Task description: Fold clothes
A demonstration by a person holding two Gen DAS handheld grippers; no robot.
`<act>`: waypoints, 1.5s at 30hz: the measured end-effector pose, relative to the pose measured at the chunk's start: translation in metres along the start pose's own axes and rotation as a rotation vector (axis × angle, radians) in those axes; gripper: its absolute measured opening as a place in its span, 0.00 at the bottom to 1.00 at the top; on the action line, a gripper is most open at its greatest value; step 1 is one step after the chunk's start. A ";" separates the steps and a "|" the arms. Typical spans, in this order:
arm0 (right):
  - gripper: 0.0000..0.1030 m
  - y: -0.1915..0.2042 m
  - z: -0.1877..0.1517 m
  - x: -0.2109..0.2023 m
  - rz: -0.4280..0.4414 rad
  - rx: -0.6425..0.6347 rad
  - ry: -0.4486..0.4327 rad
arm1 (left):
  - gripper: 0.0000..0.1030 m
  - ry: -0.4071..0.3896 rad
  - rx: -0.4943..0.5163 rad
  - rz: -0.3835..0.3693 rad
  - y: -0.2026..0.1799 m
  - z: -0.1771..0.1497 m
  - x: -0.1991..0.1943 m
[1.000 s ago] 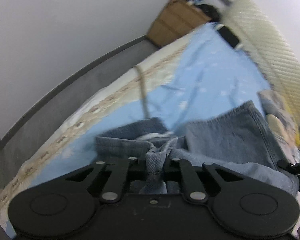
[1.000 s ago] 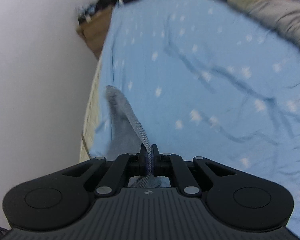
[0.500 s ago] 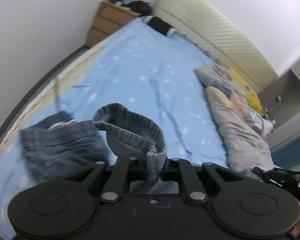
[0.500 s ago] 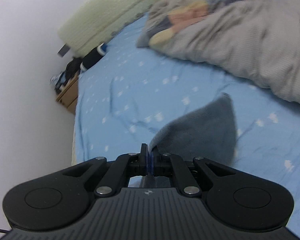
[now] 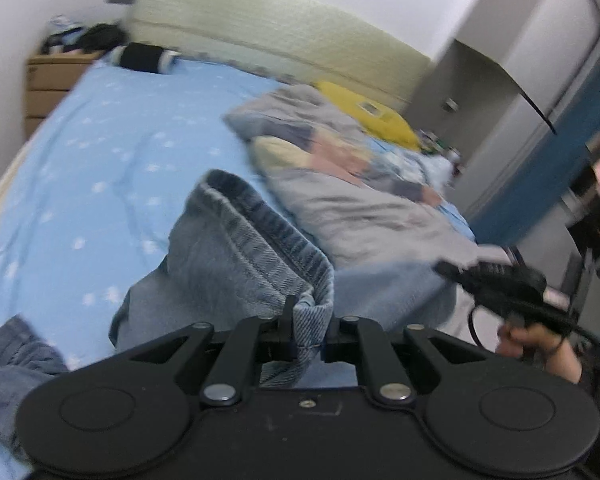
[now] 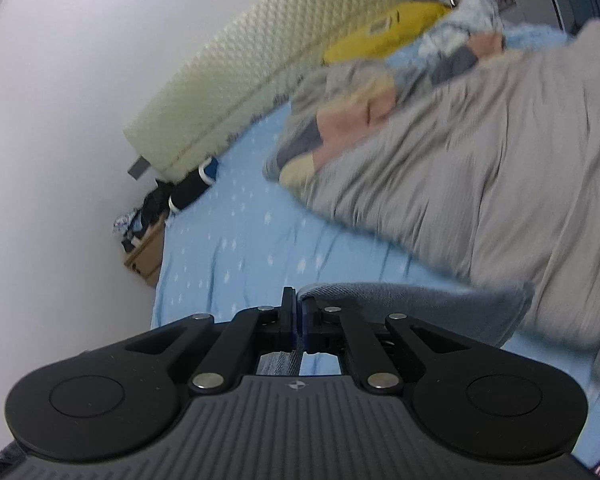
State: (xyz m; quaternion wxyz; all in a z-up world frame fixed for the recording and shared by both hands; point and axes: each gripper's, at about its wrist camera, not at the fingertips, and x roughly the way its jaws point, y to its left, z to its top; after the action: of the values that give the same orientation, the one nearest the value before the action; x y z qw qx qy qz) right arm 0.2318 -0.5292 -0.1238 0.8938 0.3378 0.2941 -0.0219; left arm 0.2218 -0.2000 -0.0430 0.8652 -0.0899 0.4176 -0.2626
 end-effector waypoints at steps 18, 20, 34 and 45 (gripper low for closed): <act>0.37 -0.081 -0.049 0.022 -0.193 -0.068 0.171 | 0.36 0.269 -0.081 -0.036 0.003 -0.059 0.093; 0.39 -0.079 -0.050 0.014 -0.201 -0.081 0.167 | 0.39 0.256 -0.111 -0.015 0.017 -0.058 0.081; 0.63 -0.043 -0.133 0.081 -0.085 -0.079 0.424 | 0.49 0.123 -0.442 0.219 0.164 -0.046 -0.014; 0.08 -0.066 -0.166 0.162 -0.175 0.103 0.542 | 0.61 0.066 -0.552 0.371 0.261 -0.046 -0.061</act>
State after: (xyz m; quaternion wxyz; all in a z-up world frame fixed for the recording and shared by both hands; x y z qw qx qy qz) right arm 0.2654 -0.4516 -0.3498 0.7590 0.3495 0.5488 -0.0230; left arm 0.2536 0.0562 -0.1288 0.8272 -0.2348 0.5100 0.0195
